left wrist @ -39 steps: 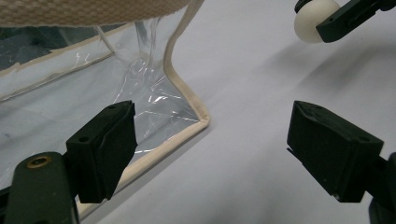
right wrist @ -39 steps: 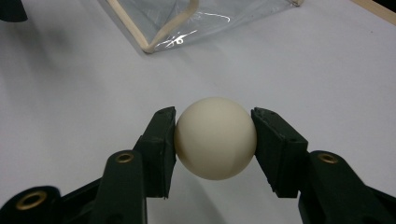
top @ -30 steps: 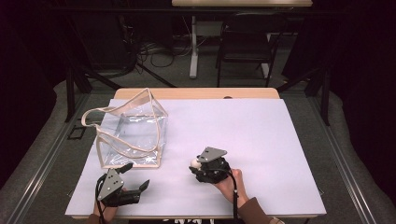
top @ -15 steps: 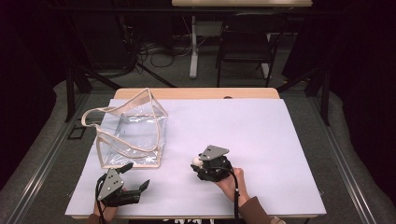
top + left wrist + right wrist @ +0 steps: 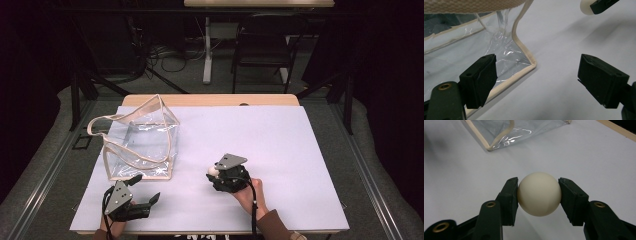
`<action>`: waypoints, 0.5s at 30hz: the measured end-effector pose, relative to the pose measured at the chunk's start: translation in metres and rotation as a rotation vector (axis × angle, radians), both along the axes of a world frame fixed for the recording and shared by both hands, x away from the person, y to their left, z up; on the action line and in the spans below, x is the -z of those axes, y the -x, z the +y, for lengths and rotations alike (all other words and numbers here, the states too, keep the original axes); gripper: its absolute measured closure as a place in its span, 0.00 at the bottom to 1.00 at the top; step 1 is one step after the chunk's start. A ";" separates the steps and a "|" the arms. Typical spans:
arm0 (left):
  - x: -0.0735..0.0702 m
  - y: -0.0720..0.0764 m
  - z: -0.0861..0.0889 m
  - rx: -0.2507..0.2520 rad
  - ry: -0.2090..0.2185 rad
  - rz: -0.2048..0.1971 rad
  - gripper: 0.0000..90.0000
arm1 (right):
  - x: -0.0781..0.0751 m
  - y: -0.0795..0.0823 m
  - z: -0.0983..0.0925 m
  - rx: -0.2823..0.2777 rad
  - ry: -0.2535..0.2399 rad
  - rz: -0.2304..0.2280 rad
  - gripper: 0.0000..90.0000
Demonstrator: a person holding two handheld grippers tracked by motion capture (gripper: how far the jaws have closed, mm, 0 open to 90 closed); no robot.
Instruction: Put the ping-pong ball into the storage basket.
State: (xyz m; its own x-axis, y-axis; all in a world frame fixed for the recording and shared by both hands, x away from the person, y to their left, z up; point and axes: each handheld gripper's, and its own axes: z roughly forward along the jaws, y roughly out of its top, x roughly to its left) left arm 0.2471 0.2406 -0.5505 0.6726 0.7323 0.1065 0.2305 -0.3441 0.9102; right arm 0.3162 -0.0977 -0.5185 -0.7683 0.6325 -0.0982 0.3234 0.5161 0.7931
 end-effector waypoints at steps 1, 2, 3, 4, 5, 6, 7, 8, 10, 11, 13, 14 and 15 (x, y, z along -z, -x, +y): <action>0.000 0.000 0.000 0.000 -0.001 0.000 0.18 | 0.000 0.000 0.000 0.003 -0.002 -0.001 0.57; 0.000 0.000 0.000 0.000 -0.001 0.000 0.18 | 0.000 0.000 0.000 0.003 -0.002 -0.001 0.57; 0.000 0.000 0.000 0.000 -0.001 -0.001 0.18 | -0.001 -0.001 -0.001 0.004 -0.002 -0.001 0.57; 0.000 0.000 0.000 0.000 -0.001 0.000 0.18 | -0.001 -0.001 -0.002 0.007 -0.003 -0.002 0.57; 0.000 0.000 0.000 0.000 -0.001 -0.001 0.18 | -0.001 -0.001 -0.002 0.008 -0.004 -0.001 0.57; 0.000 0.000 0.000 0.001 0.000 0.000 0.18 | -0.001 -0.001 -0.002 0.008 -0.004 -0.002 0.57; 0.000 0.000 0.000 0.000 -0.001 -0.001 0.18 | -0.001 -0.001 -0.002 0.011 -0.005 0.000 0.57; 0.000 0.000 0.000 0.001 -0.002 -0.002 0.18 | -0.001 -0.002 -0.003 0.014 -0.004 0.000 0.57; 0.000 0.000 0.000 0.002 -0.001 -0.002 0.18 | -0.001 -0.002 -0.003 0.016 -0.004 0.000 0.57; 0.000 0.000 0.000 0.003 -0.003 -0.003 0.18 | -0.001 -0.002 -0.004 0.016 -0.002 0.000 0.57; 0.000 0.000 -0.001 0.004 0.001 -0.002 0.18 | -0.001 -0.003 -0.005 0.020 -0.004 0.001 0.57; 0.000 -0.001 -0.001 0.005 -0.001 -0.003 0.18 | -0.001 -0.003 -0.005 0.023 -0.002 -0.001 0.57; 0.000 -0.001 -0.001 0.006 -0.001 -0.003 0.18 | -0.001 -0.003 -0.006 0.024 -0.003 -0.002 0.57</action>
